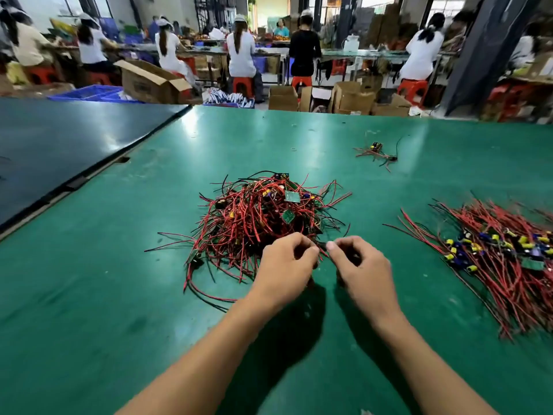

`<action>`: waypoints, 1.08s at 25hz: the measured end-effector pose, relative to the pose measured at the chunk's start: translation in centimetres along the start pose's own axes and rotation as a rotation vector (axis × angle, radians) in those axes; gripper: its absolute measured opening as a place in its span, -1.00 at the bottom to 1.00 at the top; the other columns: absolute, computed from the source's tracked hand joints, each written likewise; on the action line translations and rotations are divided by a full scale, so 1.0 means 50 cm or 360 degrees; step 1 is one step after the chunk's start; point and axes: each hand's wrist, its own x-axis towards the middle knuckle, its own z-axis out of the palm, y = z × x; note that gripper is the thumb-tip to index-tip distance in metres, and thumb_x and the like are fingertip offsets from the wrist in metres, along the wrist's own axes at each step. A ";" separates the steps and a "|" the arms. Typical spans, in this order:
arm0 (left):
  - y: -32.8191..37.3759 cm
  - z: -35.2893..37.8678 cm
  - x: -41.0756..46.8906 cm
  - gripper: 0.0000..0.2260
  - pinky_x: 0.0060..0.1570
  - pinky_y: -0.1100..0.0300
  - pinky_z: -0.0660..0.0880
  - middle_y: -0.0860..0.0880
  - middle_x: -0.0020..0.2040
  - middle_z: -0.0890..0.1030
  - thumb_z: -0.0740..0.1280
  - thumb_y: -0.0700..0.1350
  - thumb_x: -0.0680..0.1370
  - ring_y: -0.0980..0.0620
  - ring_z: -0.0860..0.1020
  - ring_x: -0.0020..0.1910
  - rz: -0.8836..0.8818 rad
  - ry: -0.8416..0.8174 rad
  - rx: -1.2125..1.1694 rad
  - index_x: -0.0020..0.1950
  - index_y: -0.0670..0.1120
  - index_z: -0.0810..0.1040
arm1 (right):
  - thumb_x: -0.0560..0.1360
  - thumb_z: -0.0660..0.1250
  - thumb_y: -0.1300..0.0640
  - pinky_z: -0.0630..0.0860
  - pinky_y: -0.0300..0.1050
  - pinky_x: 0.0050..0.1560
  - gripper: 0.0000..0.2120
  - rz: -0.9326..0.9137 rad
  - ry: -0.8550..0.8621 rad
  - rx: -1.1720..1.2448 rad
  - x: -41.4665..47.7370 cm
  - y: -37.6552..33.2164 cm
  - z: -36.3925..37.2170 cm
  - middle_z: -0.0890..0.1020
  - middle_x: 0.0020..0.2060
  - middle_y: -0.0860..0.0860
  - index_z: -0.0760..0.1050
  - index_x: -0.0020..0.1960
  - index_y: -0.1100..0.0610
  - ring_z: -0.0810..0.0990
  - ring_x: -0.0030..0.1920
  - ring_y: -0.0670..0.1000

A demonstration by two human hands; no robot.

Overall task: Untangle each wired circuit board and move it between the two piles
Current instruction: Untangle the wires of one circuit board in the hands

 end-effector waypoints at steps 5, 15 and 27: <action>-0.071 0.028 0.066 -0.91 -0.22 0.37 0.41 0.12 -0.27 0.64 0.38 -0.14 0.54 0.21 0.55 -0.26 0.0128 0.0330 0.0168 -0.13 -0.06 0.66 | 0.48 0.49 0.10 0.54 -0.02 -0.04 -0.62 0.0161 0.0000 -0.0093 0.103 0.040 0.068 0.61 -0.24 -0.05 0.54 0.27 0.01 0.54 -0.29 0.00; -0.091 0.022 0.064 -0.94 -0.16 0.28 0.52 0.15 -0.23 0.65 0.39 -0.12 0.53 0.23 0.59 -0.26 0.0085 0.0219 0.0091 -0.11 0.00 0.65 | 0.55 0.43 0.15 0.62 0.06 -0.18 -0.89 -0.0068 0.0263 0.0089 0.140 0.031 0.017 0.66 -0.16 0.08 0.59 -0.10 -0.04 0.65 -0.18 0.12; -0.082 0.022 0.061 -0.92 -0.21 0.16 0.59 0.11 -0.17 0.67 0.36 -0.14 0.57 0.22 0.62 -0.24 0.0062 0.0154 -0.0147 -0.02 0.01 0.64 | 0.43 0.37 0.11 0.56 -0.13 -0.44 -0.85 0.0580 -0.0034 0.1390 0.079 0.022 -0.026 0.65 -0.28 0.07 0.54 -0.04 0.15 0.60 -0.40 0.01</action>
